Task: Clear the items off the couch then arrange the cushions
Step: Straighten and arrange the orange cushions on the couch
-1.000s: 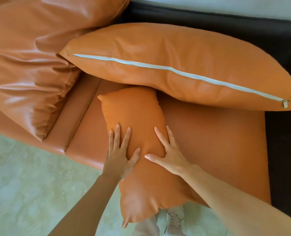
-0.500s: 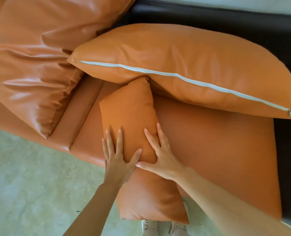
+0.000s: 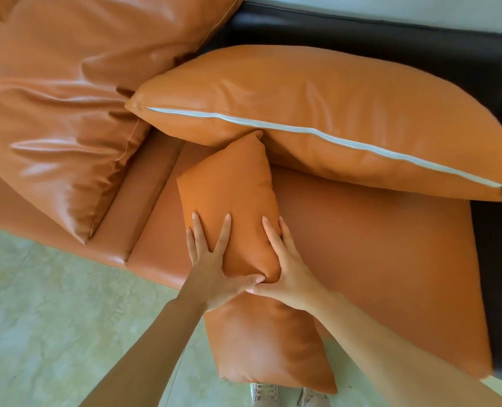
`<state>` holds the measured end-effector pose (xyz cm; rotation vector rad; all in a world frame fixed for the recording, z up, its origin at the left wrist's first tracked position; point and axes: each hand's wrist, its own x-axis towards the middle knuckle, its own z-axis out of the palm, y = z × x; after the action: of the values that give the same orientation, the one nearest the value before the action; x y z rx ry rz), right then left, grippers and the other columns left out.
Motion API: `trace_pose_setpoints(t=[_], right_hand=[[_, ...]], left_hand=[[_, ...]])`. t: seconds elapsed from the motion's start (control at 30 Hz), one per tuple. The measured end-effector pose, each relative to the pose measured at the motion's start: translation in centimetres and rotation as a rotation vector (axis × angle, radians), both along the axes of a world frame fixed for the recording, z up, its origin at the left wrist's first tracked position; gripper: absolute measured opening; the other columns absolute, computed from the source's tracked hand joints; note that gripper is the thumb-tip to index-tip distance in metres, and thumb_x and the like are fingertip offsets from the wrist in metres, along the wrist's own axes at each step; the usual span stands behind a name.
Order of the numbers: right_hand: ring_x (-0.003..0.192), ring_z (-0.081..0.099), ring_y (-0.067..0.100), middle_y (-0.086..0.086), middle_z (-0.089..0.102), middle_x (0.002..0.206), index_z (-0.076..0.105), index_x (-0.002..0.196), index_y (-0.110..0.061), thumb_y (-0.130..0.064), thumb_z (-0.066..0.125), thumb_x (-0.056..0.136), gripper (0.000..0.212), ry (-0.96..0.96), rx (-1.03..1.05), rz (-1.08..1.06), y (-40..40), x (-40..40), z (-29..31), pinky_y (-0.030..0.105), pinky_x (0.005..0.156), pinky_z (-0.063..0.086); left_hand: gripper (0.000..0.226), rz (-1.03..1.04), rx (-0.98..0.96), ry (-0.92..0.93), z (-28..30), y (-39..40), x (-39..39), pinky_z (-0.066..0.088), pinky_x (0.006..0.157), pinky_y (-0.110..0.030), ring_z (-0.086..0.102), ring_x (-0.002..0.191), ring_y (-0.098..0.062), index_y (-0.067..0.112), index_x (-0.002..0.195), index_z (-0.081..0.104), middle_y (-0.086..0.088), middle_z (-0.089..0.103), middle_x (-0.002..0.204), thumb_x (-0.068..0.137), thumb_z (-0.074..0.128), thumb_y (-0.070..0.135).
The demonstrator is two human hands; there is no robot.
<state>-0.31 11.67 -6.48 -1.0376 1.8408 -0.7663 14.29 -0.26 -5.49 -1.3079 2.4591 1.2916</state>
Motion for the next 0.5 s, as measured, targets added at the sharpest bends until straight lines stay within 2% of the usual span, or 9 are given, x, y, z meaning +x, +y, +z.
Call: trace_pose_setpoints(t=[0.1, 0.2, 0.27, 0.43, 0.5], right_hand=[[0.143, -0.002, 0.007, -0.022, -0.03, 0.151, -0.006, 0.14, -0.062, -0.038, 0.082, 0.071, 0.114, 0.092, -0.059, -0.029, 0.9, 2.0, 0.6, 0.043, 0.115, 0.028], [0.146, 0.0, 0.02, -0.017, -0.028, 0.154, -0.004, 0.142, -0.06, -0.047, 0.073, 0.078, 0.101, 0.215, -0.095, -0.089, 2.3, 3.2, 1.6, 0.049, 0.114, 0.027], [0.146, 0.002, 0.029, -0.017, -0.028, 0.154, -0.005, 0.141, -0.061, -0.05, 0.067, 0.08, 0.095, 0.288, -0.068, -0.109, 3.7, 2.9, 2.9, 0.054, 0.112, 0.027], [0.146, 0.001, 0.029, -0.024, -0.033, 0.15, -0.01, 0.138, -0.064, -0.053, 0.063, 0.083, 0.092, 0.419, 0.074, -0.188, 8.3, -0.1, 6.1, 0.054, 0.109, 0.033], [0.145, 0.002, 0.031, -0.023, -0.036, 0.148, -0.014, 0.137, -0.064, -0.047, 0.065, 0.084, 0.097, 0.483, 0.156, -0.231, 9.8, -1.2, 6.3, 0.055, 0.105, 0.037]], left_hand=[[0.125, -0.047, 0.013, 0.031, 1.0, 1.0, 0.5, 0.016, 0.113, -0.059, -0.033, 0.141, -0.024, 0.065, 0.137, -0.015, 0.024, -0.051, 0.138, 0.051, 0.076, 0.073], [0.122, -0.108, 0.04, 0.07, 2.0, 2.8, -0.1, 0.017, 0.113, -0.057, -0.031, 0.142, -0.025, 0.067, 0.137, -0.015, 0.024, -0.051, 0.139, 0.056, 0.077, 0.069], [0.119, -0.153, 0.055, 0.092, 2.7, 4.1, -1.0, 0.017, 0.113, -0.056, -0.031, 0.142, -0.024, 0.067, 0.136, -0.015, 0.023, -0.051, 0.139, 0.06, 0.076, 0.067], [0.115, -0.263, 0.143, 0.132, 4.0, 7.6, -5.3, 0.014, 0.115, -0.05, -0.034, 0.141, -0.021, 0.067, 0.135, -0.017, 0.022, -0.053, 0.138, 0.064, 0.074, 0.066], [0.111, -0.325, 0.198, 0.122, 3.8, 8.8, -7.2, 0.015, 0.117, -0.051, -0.03, 0.142, -0.021, 0.069, 0.134, -0.017, 0.02, -0.052, 0.138, 0.067, 0.072, 0.067]])
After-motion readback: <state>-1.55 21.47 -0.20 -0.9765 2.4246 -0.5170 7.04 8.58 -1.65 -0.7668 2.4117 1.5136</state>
